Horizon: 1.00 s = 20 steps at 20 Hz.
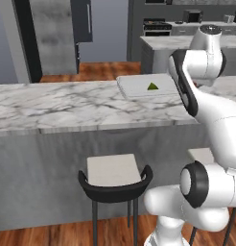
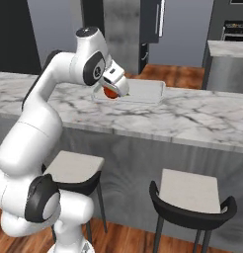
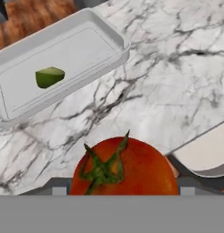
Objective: Place the cold items (tomato and lemon wedge) from the fridge in one tupperware on the dining counter. Place the warm items (hot dog and kebab skewer) in the stove area in another tupperware.
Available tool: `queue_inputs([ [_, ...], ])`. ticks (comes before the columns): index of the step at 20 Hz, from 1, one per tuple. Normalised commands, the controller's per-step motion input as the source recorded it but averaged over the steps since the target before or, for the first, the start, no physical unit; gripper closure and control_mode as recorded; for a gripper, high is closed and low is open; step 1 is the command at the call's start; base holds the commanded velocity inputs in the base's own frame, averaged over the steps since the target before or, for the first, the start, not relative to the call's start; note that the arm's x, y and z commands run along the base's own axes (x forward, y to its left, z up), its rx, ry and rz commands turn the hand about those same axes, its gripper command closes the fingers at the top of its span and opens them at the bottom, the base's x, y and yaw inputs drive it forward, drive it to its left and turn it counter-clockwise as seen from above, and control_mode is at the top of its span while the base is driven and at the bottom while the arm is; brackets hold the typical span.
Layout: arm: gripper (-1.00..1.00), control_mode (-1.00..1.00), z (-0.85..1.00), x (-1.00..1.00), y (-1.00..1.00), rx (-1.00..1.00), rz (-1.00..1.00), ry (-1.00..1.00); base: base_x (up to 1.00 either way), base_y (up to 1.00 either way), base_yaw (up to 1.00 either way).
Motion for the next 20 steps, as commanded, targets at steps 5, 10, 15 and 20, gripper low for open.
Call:
queue_inputs([
  [5, 1.0, -1.0, -0.1, 0.32, -0.32, 0.0, 0.16, -0.08, 0.0, 0.0, 0.0],
  [10, 1.0, -1.0, -0.38, 0.35, -0.17, 0.0, 0.07, -0.22, 0.0, 0.0, 0.0],
  [15, 1.0, -1.0, -0.21, 0.57, -0.08, 0.0, 0.05, -0.07, 0.0, 0.0, 0.0],
  [20, 1.0, -1.0, -0.01, 0.72, -0.06, 0.0, 0.05, 0.06, 0.0, 0.0, 0.0],
])
